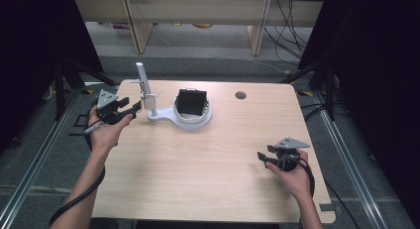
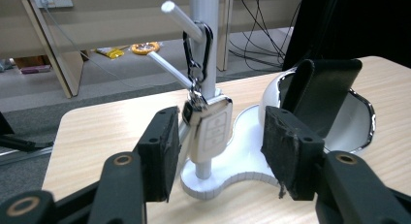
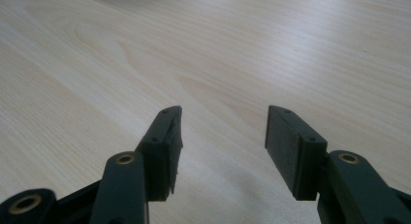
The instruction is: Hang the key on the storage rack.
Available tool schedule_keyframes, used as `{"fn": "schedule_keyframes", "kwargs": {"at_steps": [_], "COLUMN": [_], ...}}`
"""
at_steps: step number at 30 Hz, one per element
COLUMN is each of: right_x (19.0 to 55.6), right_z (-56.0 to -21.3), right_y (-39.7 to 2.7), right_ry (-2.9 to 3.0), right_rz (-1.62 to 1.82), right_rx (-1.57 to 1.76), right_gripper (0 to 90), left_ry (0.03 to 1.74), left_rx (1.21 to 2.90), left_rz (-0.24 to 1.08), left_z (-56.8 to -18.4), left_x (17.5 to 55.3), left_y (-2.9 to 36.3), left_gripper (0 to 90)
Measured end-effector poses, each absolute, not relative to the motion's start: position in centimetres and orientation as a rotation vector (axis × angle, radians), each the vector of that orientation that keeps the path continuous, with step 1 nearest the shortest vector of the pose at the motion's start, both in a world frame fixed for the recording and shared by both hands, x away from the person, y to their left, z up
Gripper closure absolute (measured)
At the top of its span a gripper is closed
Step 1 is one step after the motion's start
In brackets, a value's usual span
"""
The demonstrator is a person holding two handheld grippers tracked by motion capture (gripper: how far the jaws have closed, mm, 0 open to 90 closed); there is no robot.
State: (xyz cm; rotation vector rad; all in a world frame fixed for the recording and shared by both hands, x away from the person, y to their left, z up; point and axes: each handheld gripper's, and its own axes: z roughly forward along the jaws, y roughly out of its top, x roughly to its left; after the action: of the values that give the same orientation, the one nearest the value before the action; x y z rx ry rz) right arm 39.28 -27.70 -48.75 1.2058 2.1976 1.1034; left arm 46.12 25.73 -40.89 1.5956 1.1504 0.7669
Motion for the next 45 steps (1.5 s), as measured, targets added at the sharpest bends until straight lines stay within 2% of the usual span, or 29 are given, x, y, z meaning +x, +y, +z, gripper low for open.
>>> {"fn": "schedule_keyframes", "kwargs": {"at_steps": [14,28,37,45], "right_x": [39.2,39.2,38.9,39.0], "right_z": [-48.7,-48.9,-49.1,-49.3], "right_y": [-27.6,-27.6,-27.2,-27.4], "right_ry": [2.207,2.213,2.210,2.238], "right_rz": [1.110,1.109,1.125,1.145], "right_rx": [1.217,1.217,1.260,1.204], "right_gripper": [48.5,48.4,48.0,47.8], "left_ry": [1.131,1.144,1.147,1.133], "left_rx": [1.617,1.672,1.656,1.636], "left_rz": [0.776,0.755,0.760,0.789], "left_z": [-44.2,-49.3,-51.8,-52.3], "left_x": [42.1,39.1,37.9,37.8], "left_y": [25.4,25.0,25.0,25.1], "left_gripper": [45.0,44.8,44.7,44.6]}}
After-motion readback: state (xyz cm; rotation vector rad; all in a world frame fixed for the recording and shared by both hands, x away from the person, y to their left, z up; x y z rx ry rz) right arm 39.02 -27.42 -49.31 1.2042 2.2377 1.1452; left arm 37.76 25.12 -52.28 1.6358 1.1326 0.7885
